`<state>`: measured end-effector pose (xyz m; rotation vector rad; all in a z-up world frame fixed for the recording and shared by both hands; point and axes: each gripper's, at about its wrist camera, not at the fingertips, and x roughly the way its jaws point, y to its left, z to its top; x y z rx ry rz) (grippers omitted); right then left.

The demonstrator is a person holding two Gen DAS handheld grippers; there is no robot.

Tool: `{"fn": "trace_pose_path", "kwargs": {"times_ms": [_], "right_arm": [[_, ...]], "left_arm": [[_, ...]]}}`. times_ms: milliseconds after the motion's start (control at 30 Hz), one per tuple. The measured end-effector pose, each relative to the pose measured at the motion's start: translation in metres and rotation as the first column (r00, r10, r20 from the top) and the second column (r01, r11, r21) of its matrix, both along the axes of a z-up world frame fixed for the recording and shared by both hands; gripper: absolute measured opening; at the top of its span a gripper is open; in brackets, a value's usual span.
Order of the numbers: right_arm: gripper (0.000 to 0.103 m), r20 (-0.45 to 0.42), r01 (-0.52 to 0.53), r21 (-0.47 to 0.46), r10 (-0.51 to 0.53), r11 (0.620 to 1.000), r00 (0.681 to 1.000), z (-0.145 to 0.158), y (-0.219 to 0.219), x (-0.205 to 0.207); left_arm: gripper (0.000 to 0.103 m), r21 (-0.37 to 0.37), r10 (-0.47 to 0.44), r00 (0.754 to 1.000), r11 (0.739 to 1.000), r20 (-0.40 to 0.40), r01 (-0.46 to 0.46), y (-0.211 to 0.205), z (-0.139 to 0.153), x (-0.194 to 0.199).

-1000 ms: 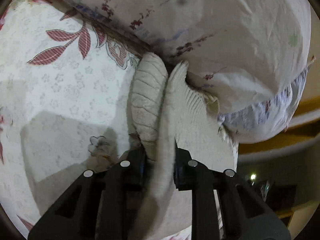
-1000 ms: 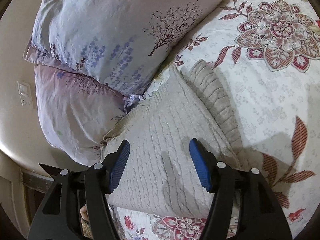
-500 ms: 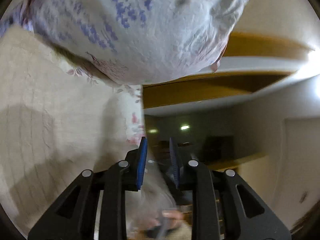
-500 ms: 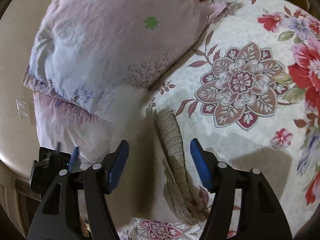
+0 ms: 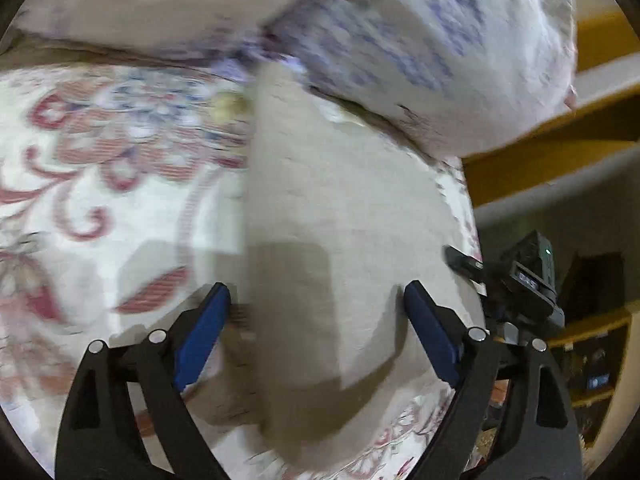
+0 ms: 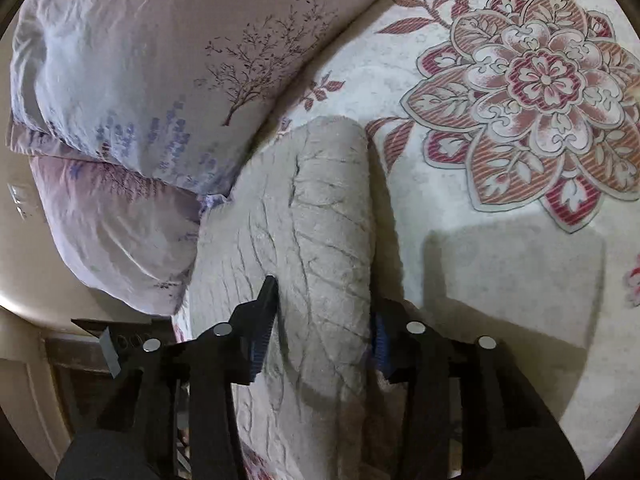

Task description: Fold small clothes

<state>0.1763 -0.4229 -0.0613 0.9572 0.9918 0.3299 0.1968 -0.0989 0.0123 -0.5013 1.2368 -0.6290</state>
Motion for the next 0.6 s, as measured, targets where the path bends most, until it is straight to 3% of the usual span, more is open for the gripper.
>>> {"fn": "trace_pose_path", "kwargs": {"times_ms": [67,100,133,167,233,300,367,433,467,500,533,600], "right_arm": [[0.035,0.028,0.012,-0.028,-0.012,1.0,1.0,0.007,0.002,-0.004],[0.033,0.042,0.018,-0.035,-0.017,0.999,0.999,0.011,0.004,-0.007],[0.032,0.065,0.018,-0.038,-0.016,0.999,0.998,0.017,0.008,-0.011],[0.032,0.084,0.012,-0.038,-0.009,0.999,0.996,0.023,0.013,-0.013],[0.028,0.122,-0.039,-0.04,0.044,0.998,0.992,0.036,0.032,-0.017],[0.027,0.132,-0.122,-0.085,0.132,0.989,0.982,0.044,0.063,-0.021],[0.03,0.123,-0.139,-0.132,0.156,0.981,0.98,0.046,0.081,-0.022],[0.063,0.128,-0.093,-0.136,0.111,0.986,0.986,0.044,0.087,-0.019],[0.064,0.118,-0.076,-0.119,0.09,0.99,0.989,0.04,0.088,-0.015],[0.052,0.105,-0.072,-0.095,0.082,0.993,0.991,0.036,0.091,-0.009],[0.009,0.101,-0.084,-0.092,0.093,0.992,0.99,0.032,0.098,0.002],[0.011,0.086,-0.032,-0.217,0.052,0.976,0.995,0.033,0.106,0.022]], "left_arm": [[0.065,0.005,0.021,1.0,1.0,0.019,-0.021,-0.003,0.0,-0.002],[0.052,0.004,0.015,1.0,1.0,0.013,-0.015,0.0,-0.001,-0.001],[0.041,-0.039,0.02,1.0,0.999,0.0,-0.02,0.014,-0.001,0.001],[0.039,-0.095,0.023,1.0,0.995,-0.008,-0.024,0.026,0.003,0.0],[0.038,-0.128,0.013,0.999,0.992,0.031,-0.009,0.049,0.02,-0.013],[0.039,-0.065,0.019,0.994,0.998,0.111,-0.011,0.083,0.041,-0.034],[0.044,0.022,0.021,0.992,0.999,0.126,-0.024,0.103,0.039,-0.044],[0.05,0.097,0.063,0.994,0.993,0.091,-0.072,0.124,0.029,-0.052],[0.052,0.098,0.085,0.993,0.991,0.087,-0.094,0.124,0.028,-0.053],[0.056,0.082,0.119,0.988,0.988,0.098,-0.128,0.135,0.029,-0.06],[0.065,0.075,0.136,0.985,0.987,0.106,-0.144,0.14,0.032,-0.067],[0.071,0.089,0.178,0.975,0.978,0.136,-0.191,0.152,0.04,-0.086]]}}
